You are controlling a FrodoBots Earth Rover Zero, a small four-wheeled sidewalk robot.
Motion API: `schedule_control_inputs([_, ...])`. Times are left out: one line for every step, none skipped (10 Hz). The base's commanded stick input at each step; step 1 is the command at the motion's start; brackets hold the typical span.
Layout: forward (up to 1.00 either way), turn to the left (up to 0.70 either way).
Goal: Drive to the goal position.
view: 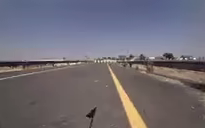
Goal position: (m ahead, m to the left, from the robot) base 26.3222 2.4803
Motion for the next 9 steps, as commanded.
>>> schedule_control_inputs([1.0, -0.01])
schedule_control_inputs([1.0, -0.01])
schedule_control_inputs([1.0, -0.01])
schedule_control_inputs([1.0, -0.01])
schedule_control_inputs([1.0, -0.01])
schedule_control_inputs([1.0, -0.01])
schedule_control_inputs([1.0, -0.01])
schedule_control_inputs([1.0, -0.01])
schedule_control_inputs([1.0, -0.01])
